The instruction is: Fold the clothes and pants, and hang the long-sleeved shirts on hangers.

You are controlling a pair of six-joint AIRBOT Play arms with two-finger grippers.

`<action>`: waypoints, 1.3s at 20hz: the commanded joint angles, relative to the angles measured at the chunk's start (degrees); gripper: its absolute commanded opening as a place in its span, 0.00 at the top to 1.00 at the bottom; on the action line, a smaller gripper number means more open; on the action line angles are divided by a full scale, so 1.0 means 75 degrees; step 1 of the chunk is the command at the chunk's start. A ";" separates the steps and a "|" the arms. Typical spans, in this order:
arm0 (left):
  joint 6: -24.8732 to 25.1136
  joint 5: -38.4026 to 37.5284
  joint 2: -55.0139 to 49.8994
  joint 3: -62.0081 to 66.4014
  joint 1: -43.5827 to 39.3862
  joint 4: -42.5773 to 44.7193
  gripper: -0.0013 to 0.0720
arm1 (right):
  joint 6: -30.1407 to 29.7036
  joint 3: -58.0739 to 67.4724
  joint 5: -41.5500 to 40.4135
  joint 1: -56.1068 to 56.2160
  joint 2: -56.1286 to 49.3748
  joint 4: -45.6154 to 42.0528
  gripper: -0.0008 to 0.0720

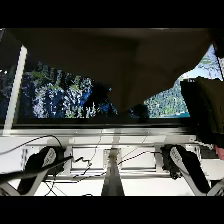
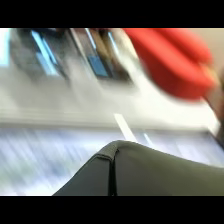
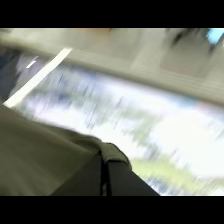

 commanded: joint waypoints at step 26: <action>0.1239 0.0522 -0.5144 -0.1649 -0.0854 0.0233 0.96 | 0.2460 0.0833 -0.0731 0.2614 -0.5995 -0.1684 0.98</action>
